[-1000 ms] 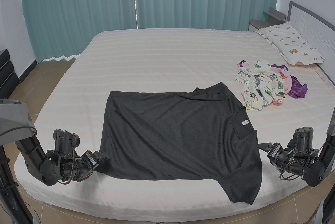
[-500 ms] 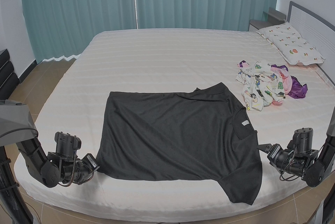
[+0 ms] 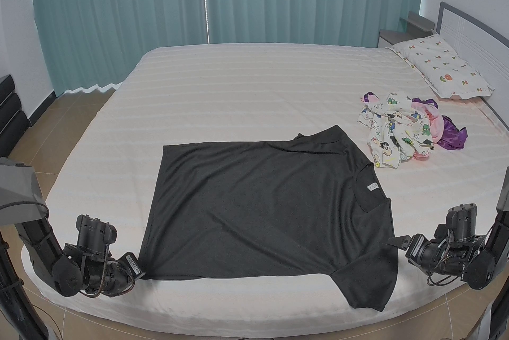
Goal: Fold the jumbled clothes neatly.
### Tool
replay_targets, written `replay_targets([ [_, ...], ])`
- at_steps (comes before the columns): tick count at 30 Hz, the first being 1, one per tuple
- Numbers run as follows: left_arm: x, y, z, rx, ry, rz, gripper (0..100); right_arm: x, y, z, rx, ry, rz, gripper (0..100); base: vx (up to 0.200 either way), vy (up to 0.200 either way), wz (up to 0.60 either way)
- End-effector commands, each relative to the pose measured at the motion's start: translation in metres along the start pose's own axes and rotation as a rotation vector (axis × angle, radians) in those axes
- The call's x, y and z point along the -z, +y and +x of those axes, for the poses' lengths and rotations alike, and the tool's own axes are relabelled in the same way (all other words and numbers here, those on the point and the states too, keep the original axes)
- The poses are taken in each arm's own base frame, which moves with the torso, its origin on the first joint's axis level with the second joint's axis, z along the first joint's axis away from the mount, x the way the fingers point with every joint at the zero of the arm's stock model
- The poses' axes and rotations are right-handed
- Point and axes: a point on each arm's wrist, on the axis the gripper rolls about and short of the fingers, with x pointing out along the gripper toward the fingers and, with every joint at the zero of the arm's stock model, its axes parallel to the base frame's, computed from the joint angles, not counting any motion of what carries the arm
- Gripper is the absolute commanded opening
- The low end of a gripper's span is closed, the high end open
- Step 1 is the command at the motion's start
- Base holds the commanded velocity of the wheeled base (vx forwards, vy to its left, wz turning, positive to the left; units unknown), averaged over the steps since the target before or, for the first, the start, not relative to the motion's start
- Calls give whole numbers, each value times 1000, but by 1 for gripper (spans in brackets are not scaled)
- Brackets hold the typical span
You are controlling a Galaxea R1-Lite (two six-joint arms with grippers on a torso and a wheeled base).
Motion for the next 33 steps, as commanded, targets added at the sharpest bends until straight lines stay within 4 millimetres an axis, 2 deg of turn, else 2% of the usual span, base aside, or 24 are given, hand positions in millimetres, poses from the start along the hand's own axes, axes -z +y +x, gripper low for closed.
replay_targets([
  [1,1,3,-10,-12,6,16,0,3,-8,3,28,34,12,100,0,0,0],
  [4,-5,8,-17,-33,1,12,0,2,-12,6,36,42,15,100,0,0,0],
  [10,-9,11,-16,-15,22,3,0,1,-15,14,11,81,23,100,0,0,0],
  [29,-9,10,-16,29,59,-3,0,-27,-7,72,-43,30,28,100,0,0,0],
  [30,-9,10,-16,29,59,-3,0,-29,-7,77,-43,26,27,0,0,0,0],
  [33,-9,11,-15,26,64,-4,0,-33,-10,83,-36,10,33,0,0,0,0],
])
